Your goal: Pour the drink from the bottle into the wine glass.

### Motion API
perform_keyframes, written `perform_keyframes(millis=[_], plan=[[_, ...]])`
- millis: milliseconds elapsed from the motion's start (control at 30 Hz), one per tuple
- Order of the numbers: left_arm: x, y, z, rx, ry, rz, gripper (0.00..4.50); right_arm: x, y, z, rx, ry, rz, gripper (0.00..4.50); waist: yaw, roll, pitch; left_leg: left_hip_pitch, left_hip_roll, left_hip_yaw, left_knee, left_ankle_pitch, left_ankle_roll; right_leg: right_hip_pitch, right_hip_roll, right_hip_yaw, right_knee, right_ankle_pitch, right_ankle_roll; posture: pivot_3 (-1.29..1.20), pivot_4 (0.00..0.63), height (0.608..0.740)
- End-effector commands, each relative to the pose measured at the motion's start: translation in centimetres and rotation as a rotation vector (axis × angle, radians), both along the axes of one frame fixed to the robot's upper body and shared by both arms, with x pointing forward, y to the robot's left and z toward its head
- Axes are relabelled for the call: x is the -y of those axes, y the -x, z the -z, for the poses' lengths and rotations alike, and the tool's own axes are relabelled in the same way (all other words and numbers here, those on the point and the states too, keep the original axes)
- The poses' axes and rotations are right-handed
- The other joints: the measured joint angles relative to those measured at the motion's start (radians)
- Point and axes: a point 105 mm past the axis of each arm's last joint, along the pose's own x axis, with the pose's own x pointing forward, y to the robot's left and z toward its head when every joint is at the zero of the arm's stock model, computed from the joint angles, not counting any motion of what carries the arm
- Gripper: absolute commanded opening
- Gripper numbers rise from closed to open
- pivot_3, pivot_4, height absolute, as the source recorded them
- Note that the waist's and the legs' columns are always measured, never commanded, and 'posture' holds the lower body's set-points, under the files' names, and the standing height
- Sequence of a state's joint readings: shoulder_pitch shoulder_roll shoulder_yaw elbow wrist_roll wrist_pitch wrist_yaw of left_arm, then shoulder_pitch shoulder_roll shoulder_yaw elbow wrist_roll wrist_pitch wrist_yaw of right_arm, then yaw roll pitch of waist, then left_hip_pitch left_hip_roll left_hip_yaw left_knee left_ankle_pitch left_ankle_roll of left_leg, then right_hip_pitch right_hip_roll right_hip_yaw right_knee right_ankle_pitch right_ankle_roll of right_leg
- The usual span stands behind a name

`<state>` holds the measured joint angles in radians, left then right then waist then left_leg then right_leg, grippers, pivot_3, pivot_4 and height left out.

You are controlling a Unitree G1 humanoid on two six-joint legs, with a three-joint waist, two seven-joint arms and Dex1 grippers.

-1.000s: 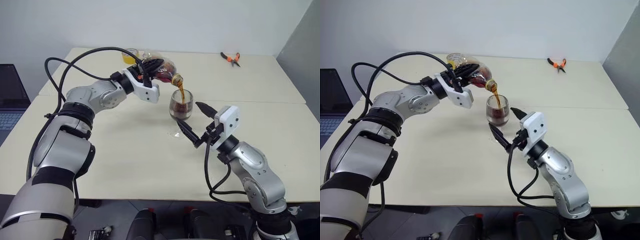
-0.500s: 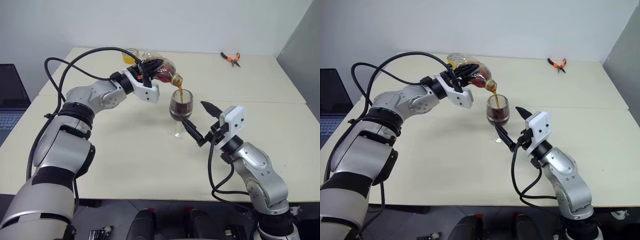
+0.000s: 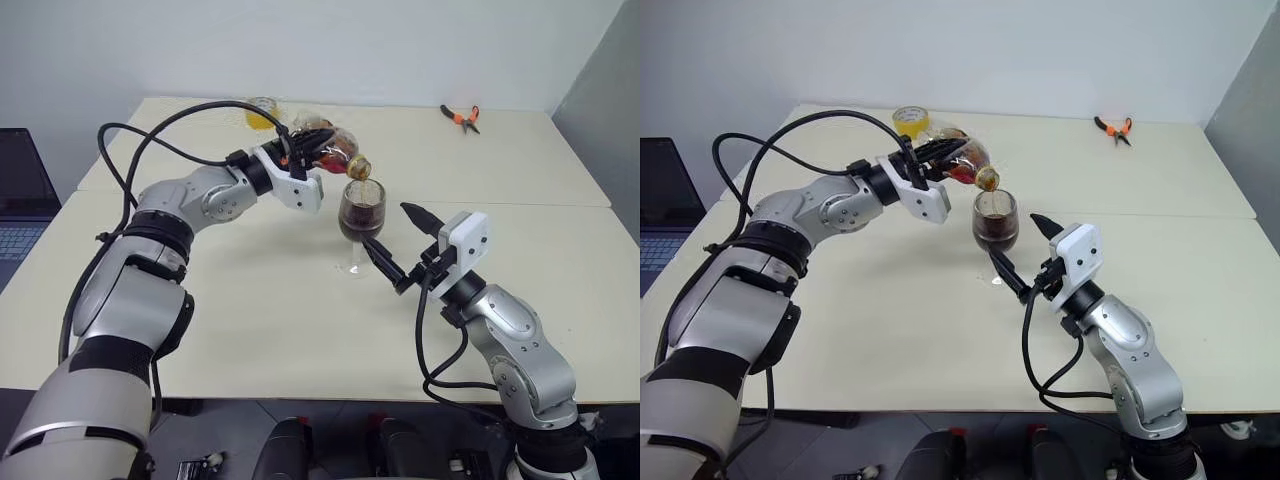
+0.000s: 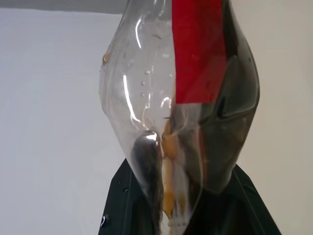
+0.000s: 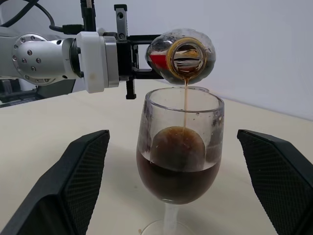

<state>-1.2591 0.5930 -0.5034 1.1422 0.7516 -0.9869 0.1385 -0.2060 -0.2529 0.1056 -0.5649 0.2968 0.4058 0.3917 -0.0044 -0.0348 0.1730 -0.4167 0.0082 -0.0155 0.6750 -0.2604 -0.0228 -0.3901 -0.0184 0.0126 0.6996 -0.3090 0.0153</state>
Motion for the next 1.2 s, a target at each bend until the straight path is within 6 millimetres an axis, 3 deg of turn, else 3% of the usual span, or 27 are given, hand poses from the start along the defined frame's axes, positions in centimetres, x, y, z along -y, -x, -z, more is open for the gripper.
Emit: perform_keyframes(millis=[33,500,600,667,833,1067,1200], plan=[[-0.2,0.3,-2.3,0.044,0.091,0.008,0.69,-0.2,0.7,-1.2,0.058,-0.015,-0.021,4.5,0.0,0.0,0.0,0.0,0.0,0.0,0.0,0.0,0.0,0.0,0.0,0.0,0.0,0.0,0.0,0.0,0.15,0.74],[-0.4,0.3,-2.2,-0.215,0.453,0.059,0.68,-1.1,1.8,-1.7,0.131,0.045,-0.091,4.5,-0.003,0.0,0.0,0.0,0.0,0.0,0.002,0.0,0.0,0.0,0.0,0.0,0.0,0.0,0.0,0.0,0.15,0.74],[-1.5,-0.4,-1.6,-0.353,0.661,0.031,0.68,-1.2,2.5,-1.7,0.127,0.083,-0.129,4.5,-0.004,0.001,-0.001,0.0,0.0,0.0,0.002,0.0,0.0,0.0,0.0,0.001,0.001,0.0,0.0,0.0,0.15,0.74],[-2.8,-0.9,-0.2,-0.448,0.828,-0.016,0.67,-1.5,3.0,-1.8,0.081,0.098,-0.169,4.5,-0.005,0.002,-0.001,0.0,0.001,-0.001,0.002,0.0,0.0,0.001,0.0,0.001,0.001,0.0,0.0,0.0,0.15,0.74],[-5.0,-0.9,2.4,-0.556,1.055,-0.115,0.67,-1.7,3.8,-1.7,0.038,0.156,-0.227,4.5,-0.008,0.002,-0.001,0.0,0.001,-0.003,0.002,0.0,0.0,0.001,0.0,0.002,0.001,0.0,0.0,0.0,0.15,0.74],[-9.6,-0.9,6.5,-0.592,1.359,-0.339,0.67,-1.8,4.0,-2.1,-0.019,0.173,-0.24,4.5,-0.006,0.002,-0.002,-0.001,0.001,-0.003,0.003,-0.001,0.002,0.001,0.0,0.002,0.001,0.0,0.0,0.0,0.15,0.74],[-10.7,-0.9,8.2,-0.632,1.47,-0.397,0.67,-2.2,4.0,-2.5,-0.021,0.182,-0.252,4.5,-0.002,0.002,-0.002,-0.001,0.001,-0.003,0.003,-0.001,0.002,0.001,0.0,0.002,0.001,0.0,0.0,0.0,0.15,0.74]])
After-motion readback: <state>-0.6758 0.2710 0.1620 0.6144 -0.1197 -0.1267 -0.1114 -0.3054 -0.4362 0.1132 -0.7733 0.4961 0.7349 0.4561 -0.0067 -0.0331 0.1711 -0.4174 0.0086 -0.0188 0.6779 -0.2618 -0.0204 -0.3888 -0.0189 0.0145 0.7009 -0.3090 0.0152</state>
